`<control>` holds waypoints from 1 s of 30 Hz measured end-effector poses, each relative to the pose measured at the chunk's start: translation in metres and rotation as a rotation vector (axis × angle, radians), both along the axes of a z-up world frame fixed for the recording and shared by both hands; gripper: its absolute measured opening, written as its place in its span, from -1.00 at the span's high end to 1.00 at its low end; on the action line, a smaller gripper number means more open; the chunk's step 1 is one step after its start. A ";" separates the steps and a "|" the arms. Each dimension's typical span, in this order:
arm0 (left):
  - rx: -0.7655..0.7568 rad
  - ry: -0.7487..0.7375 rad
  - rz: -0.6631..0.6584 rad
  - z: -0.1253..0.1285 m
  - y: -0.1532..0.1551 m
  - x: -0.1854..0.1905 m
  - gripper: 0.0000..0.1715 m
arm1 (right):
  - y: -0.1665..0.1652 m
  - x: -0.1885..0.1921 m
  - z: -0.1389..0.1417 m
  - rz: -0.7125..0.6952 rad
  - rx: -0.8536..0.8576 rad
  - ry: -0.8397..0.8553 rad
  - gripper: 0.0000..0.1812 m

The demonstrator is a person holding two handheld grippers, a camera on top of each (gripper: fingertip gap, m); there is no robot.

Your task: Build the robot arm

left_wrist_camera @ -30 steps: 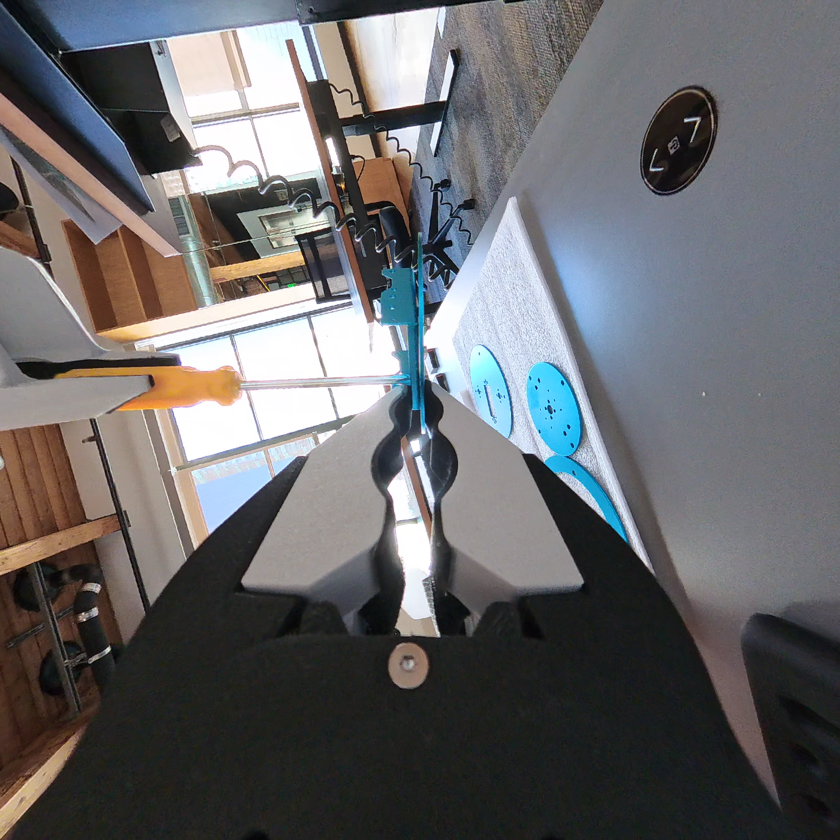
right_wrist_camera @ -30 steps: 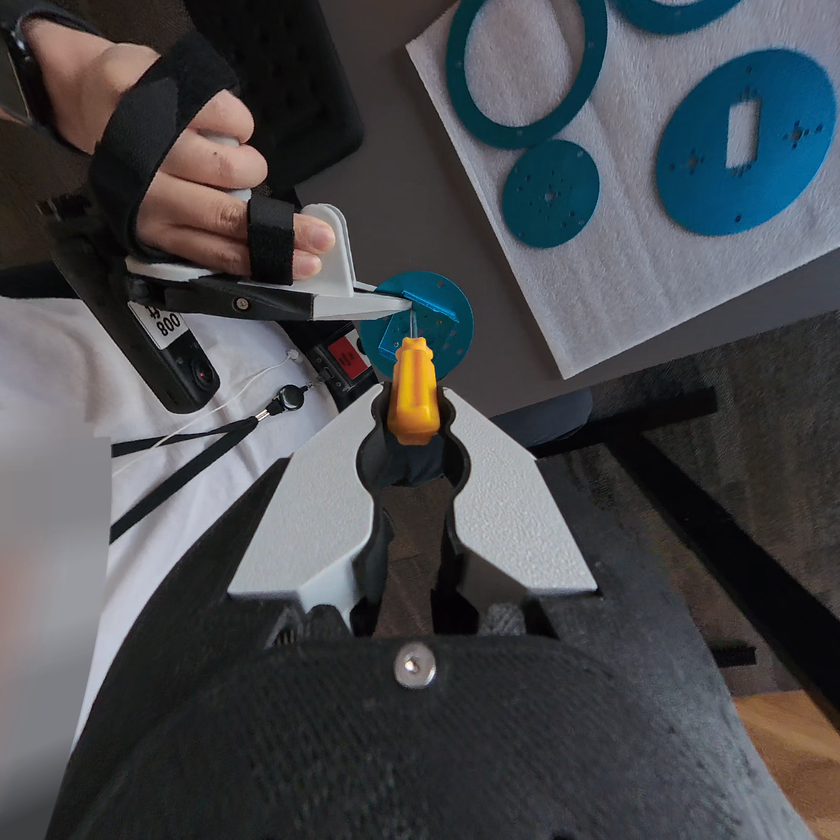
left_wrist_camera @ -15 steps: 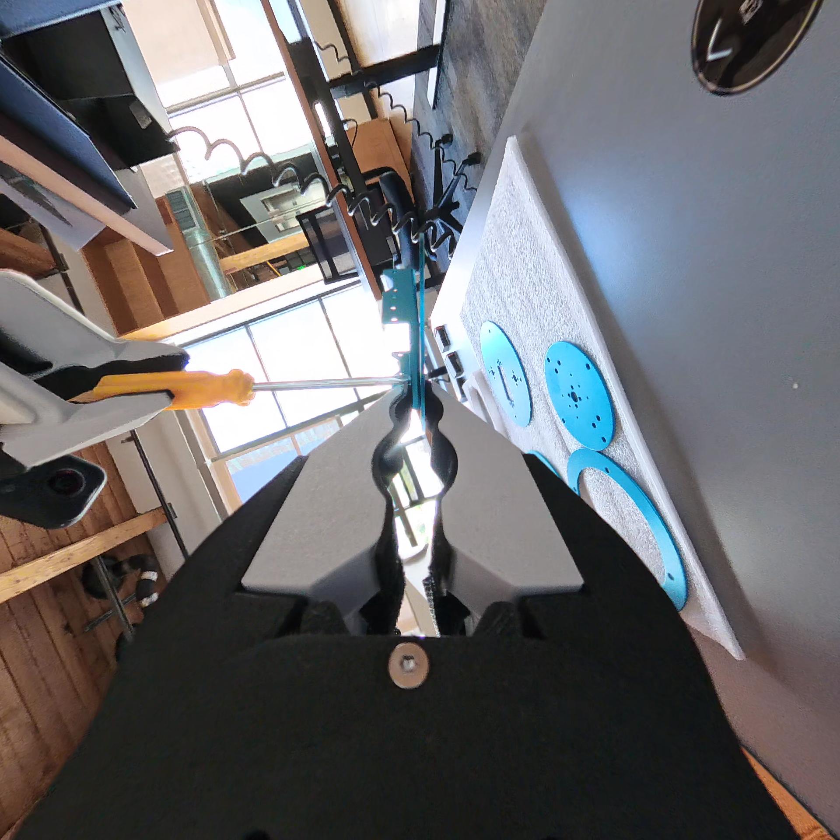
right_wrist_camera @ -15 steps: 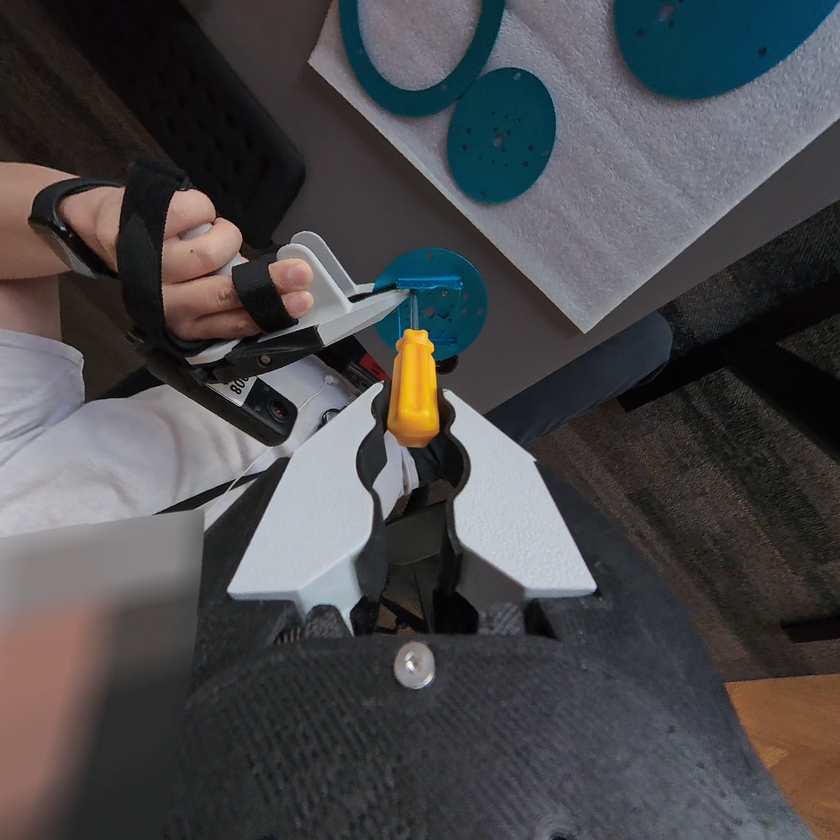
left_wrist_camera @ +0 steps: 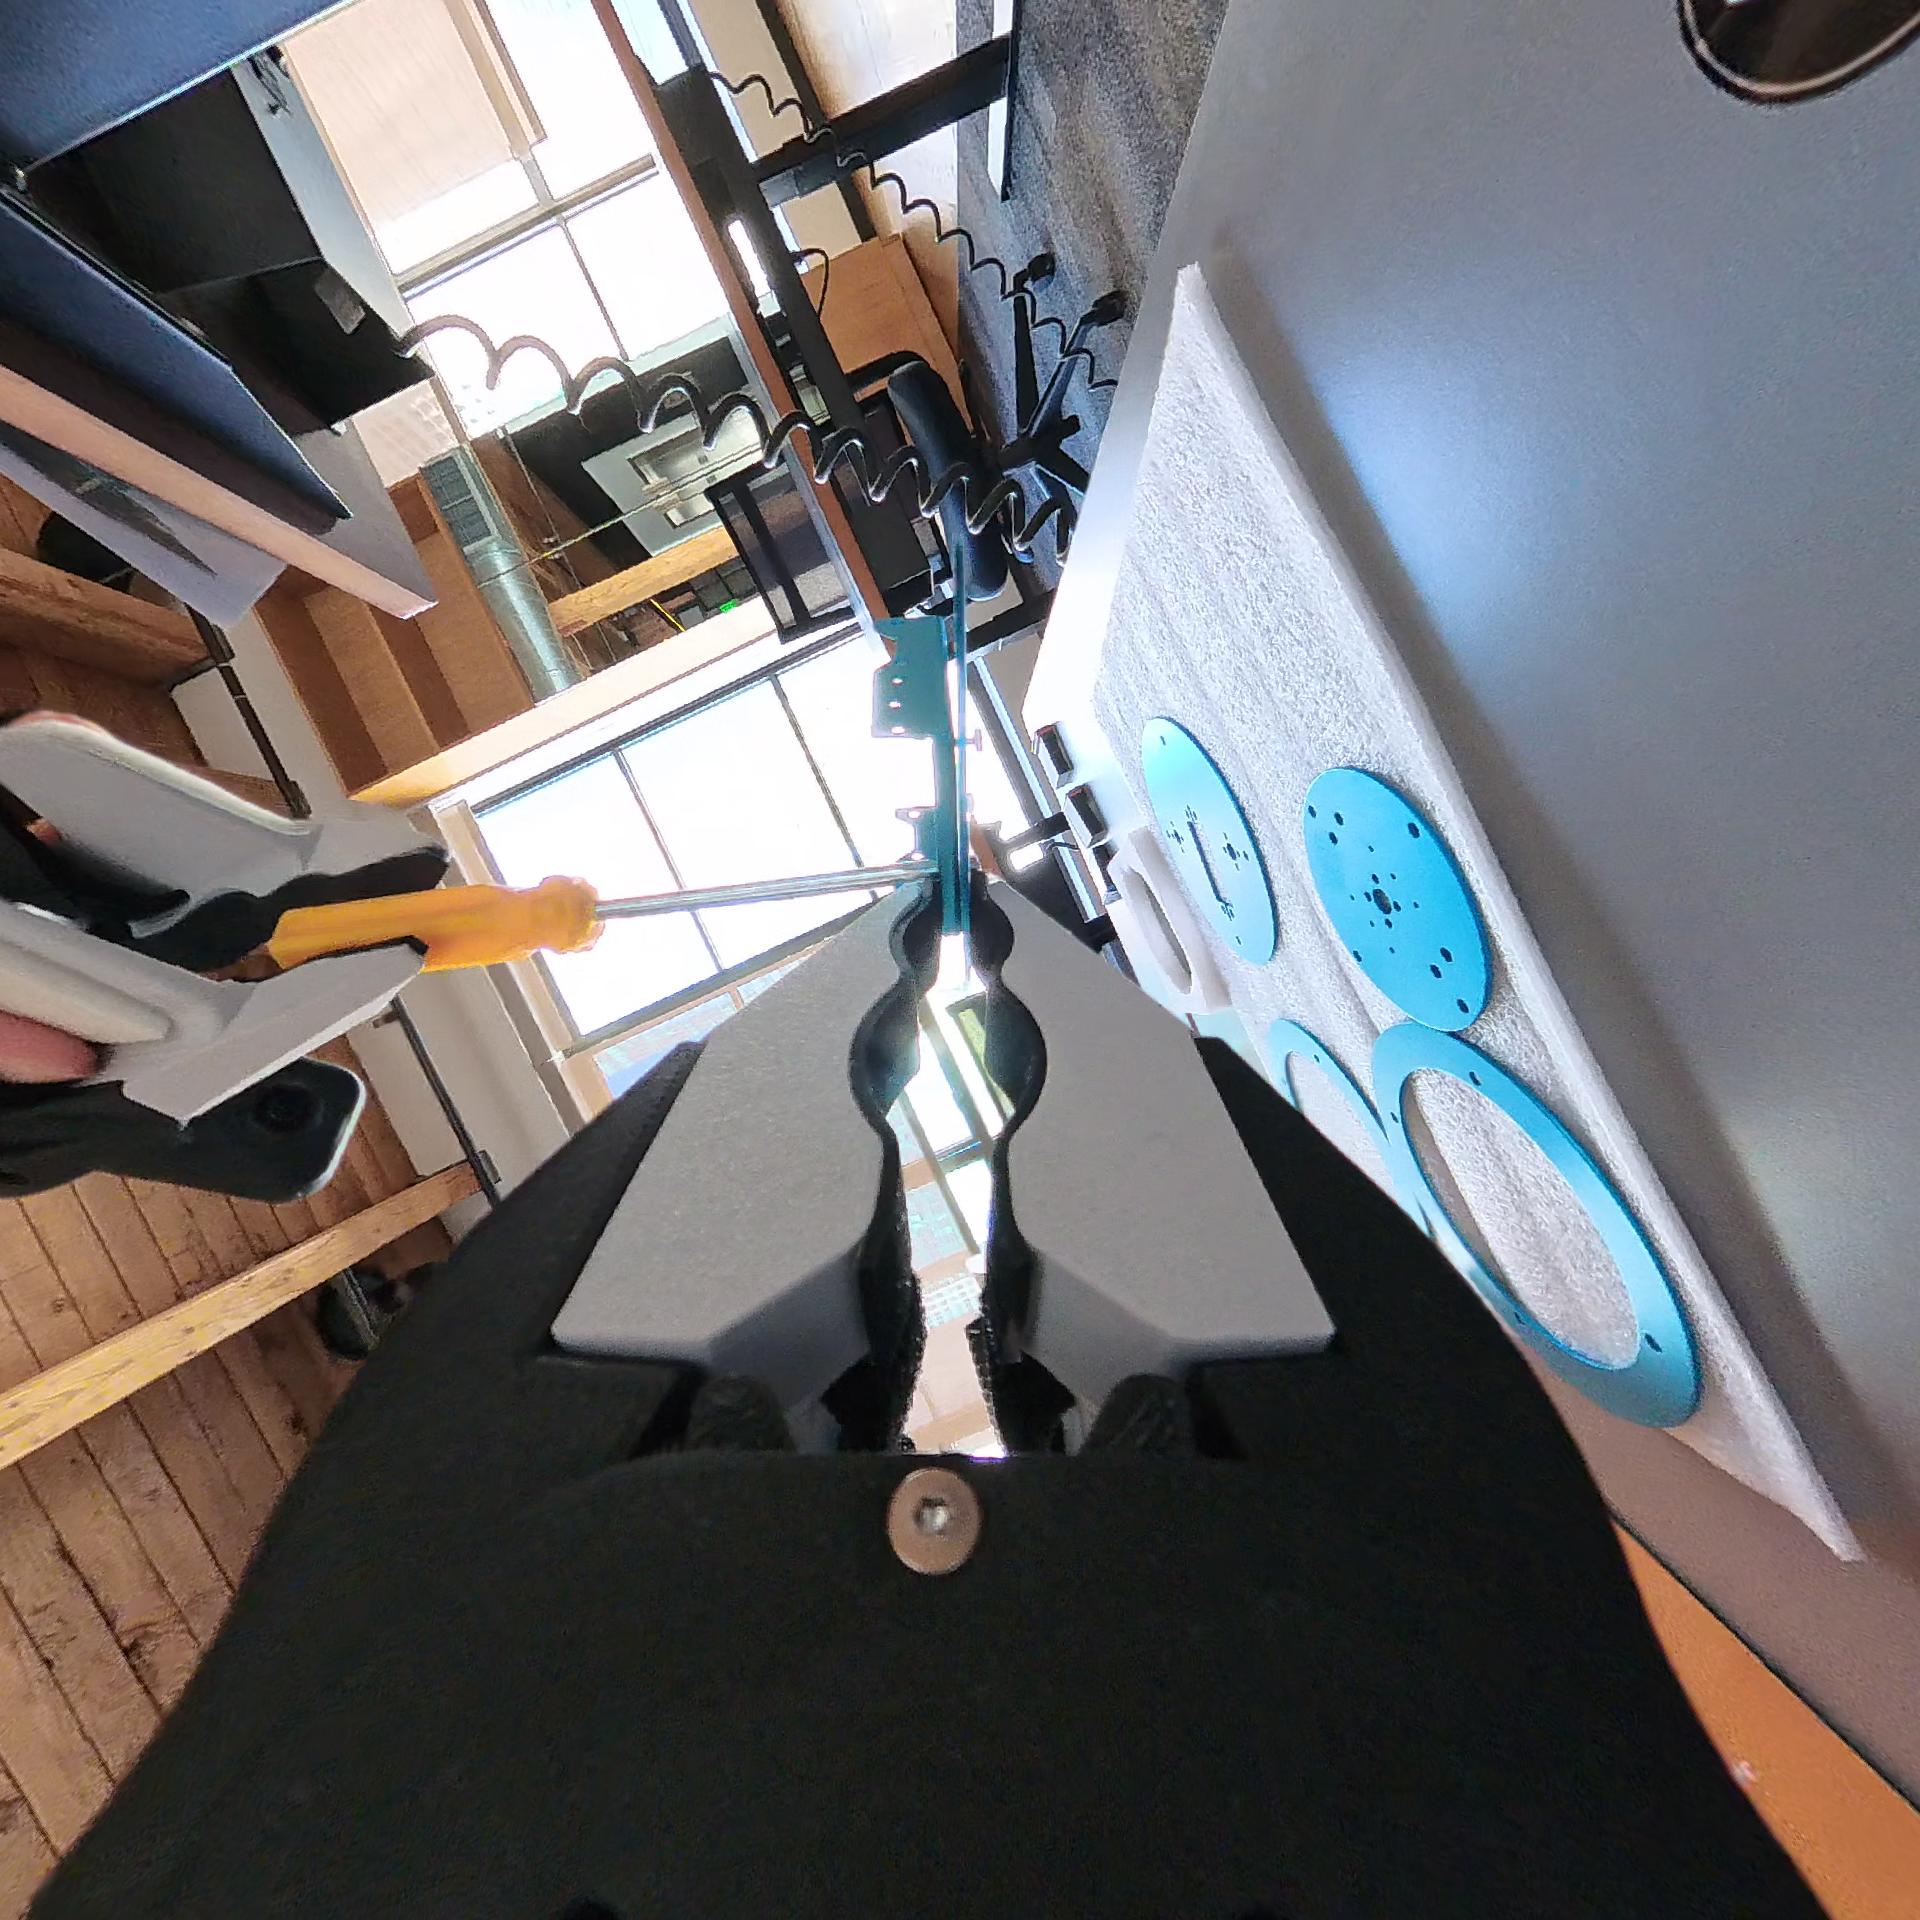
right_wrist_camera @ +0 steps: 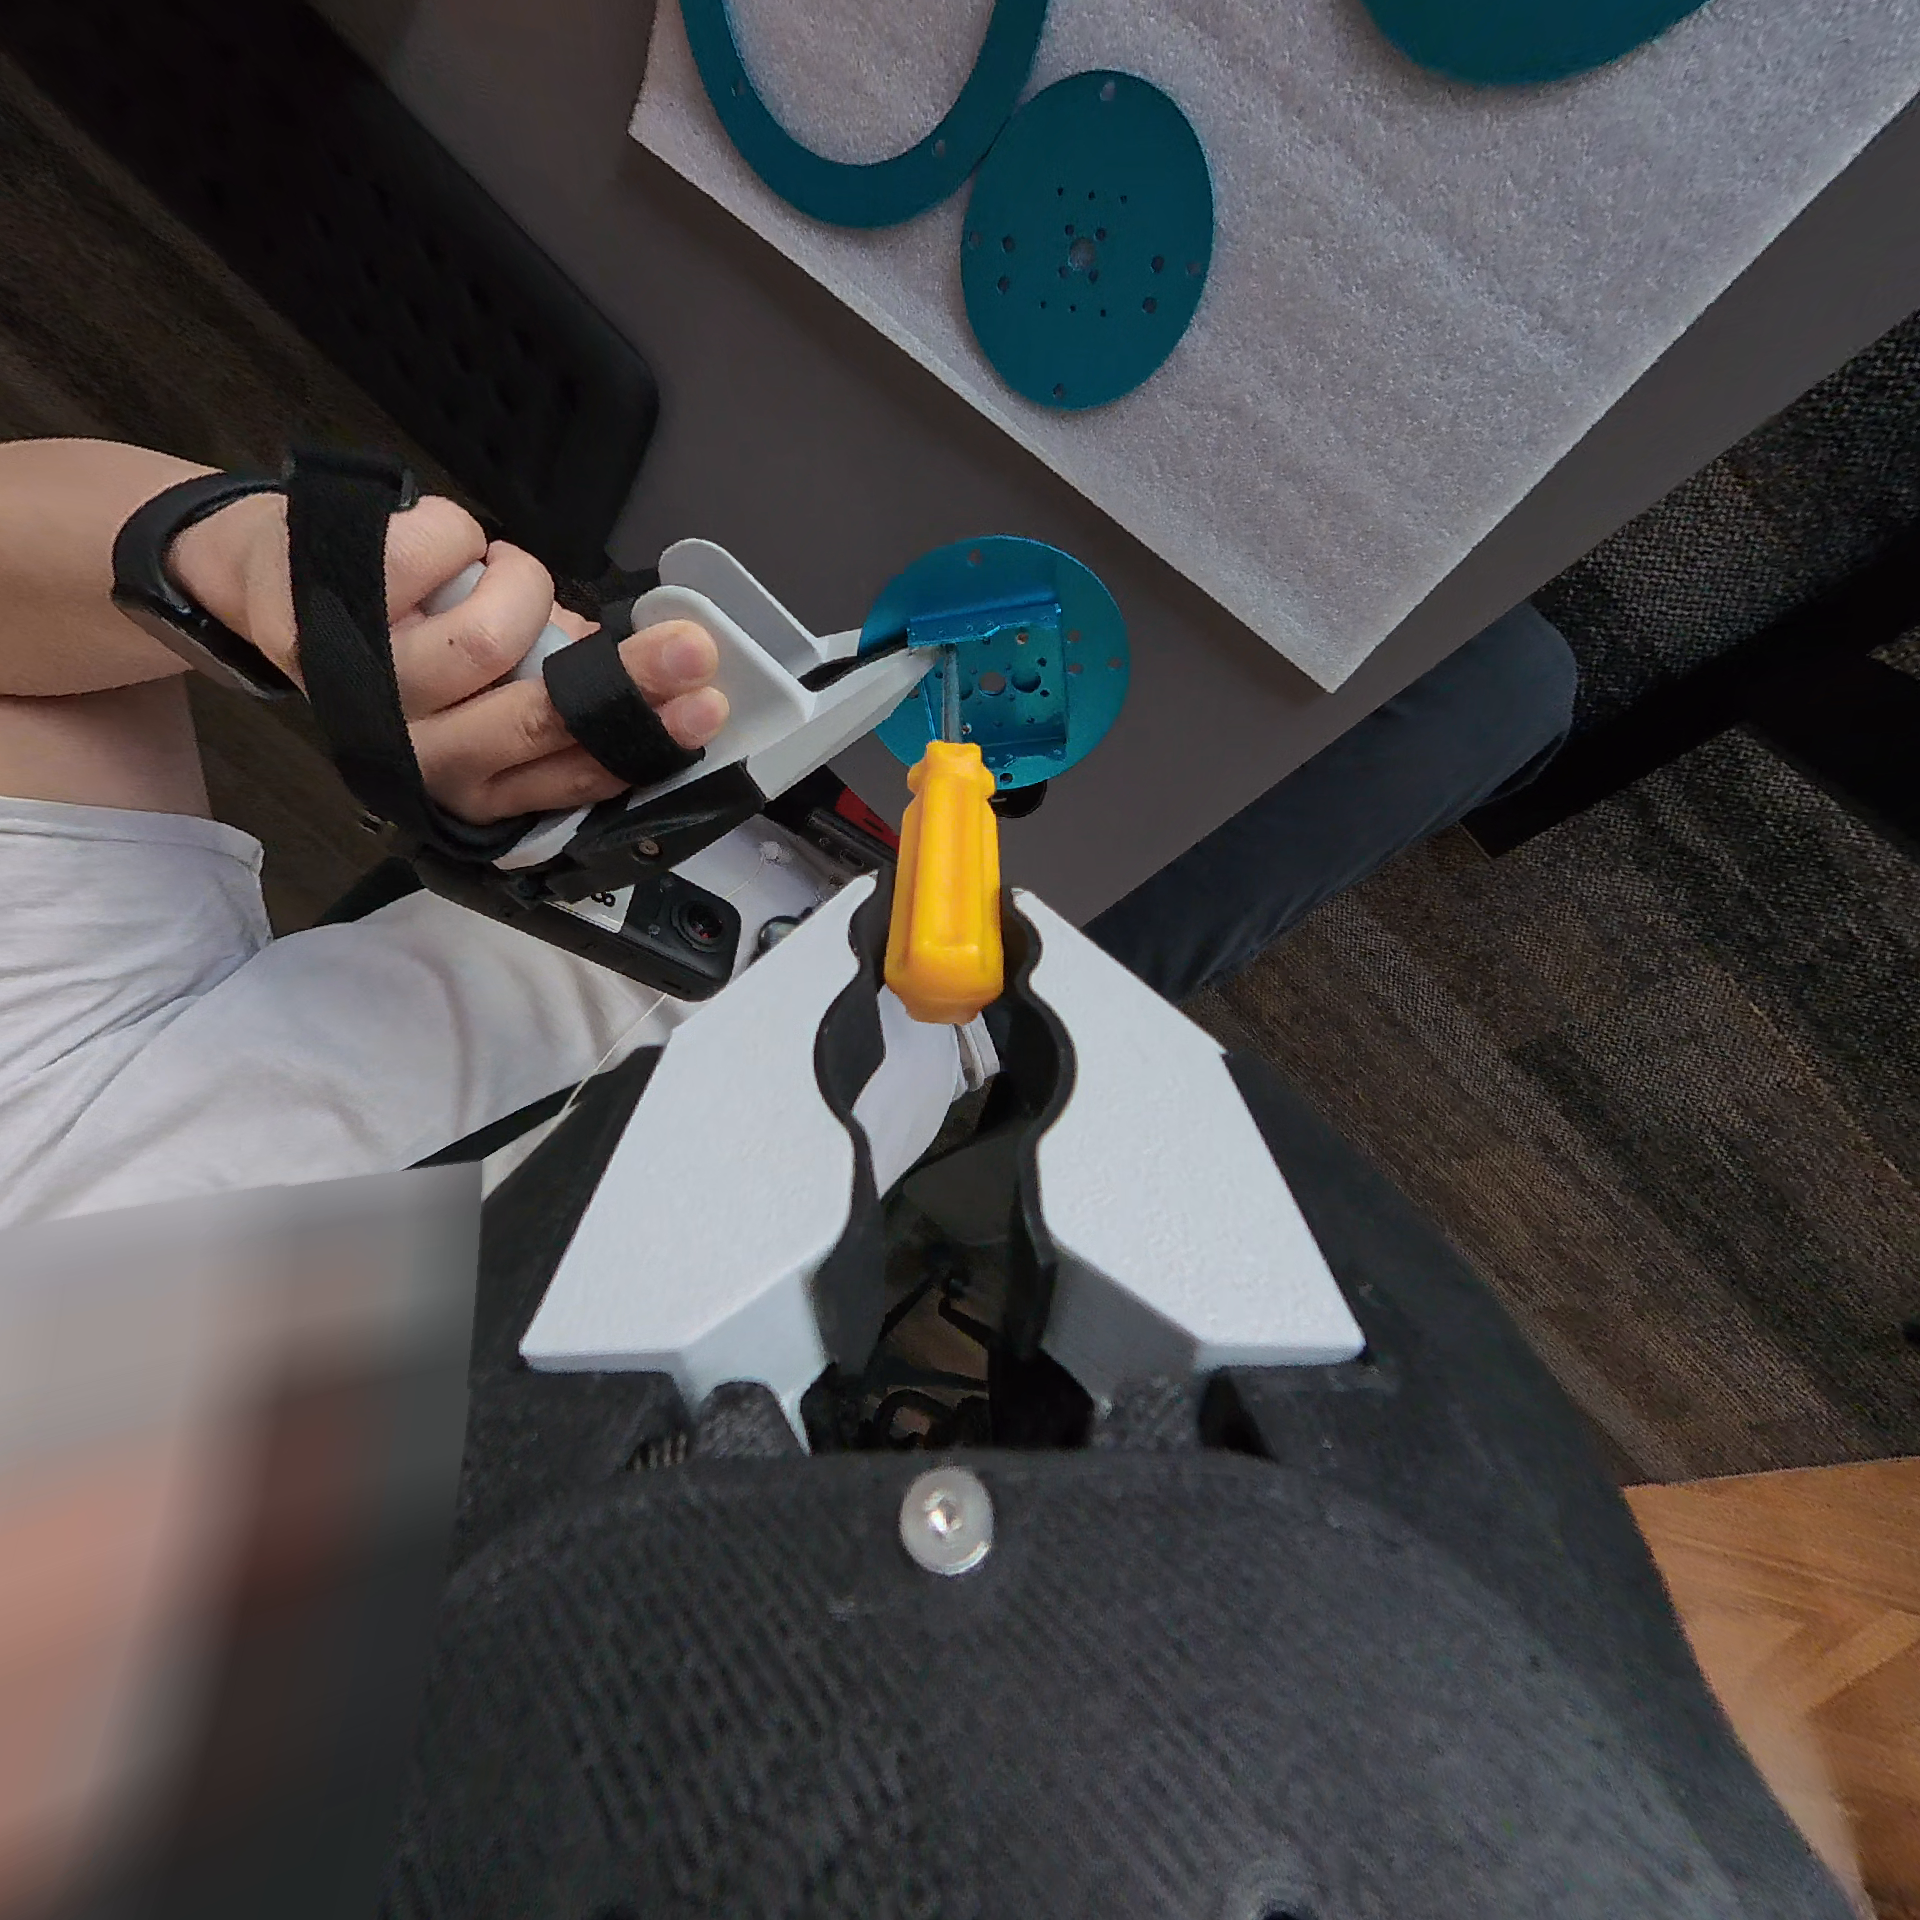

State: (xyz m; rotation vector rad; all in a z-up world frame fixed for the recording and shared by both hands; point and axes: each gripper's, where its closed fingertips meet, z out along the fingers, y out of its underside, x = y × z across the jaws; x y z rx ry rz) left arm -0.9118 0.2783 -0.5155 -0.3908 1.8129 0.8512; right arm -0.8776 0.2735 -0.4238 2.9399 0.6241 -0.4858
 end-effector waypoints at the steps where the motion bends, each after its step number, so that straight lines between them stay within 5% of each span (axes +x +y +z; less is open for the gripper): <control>1: 0.004 0.000 0.003 0.001 0.000 0.000 0.97 | 0.000 0.000 0.001 0.003 -0.003 -0.007 0.79; 30: 0.172 -0.160 0.186 0.074 0.031 -0.031 0.96 | 0.015 -0.006 0.060 -0.182 -0.093 0.271 0.80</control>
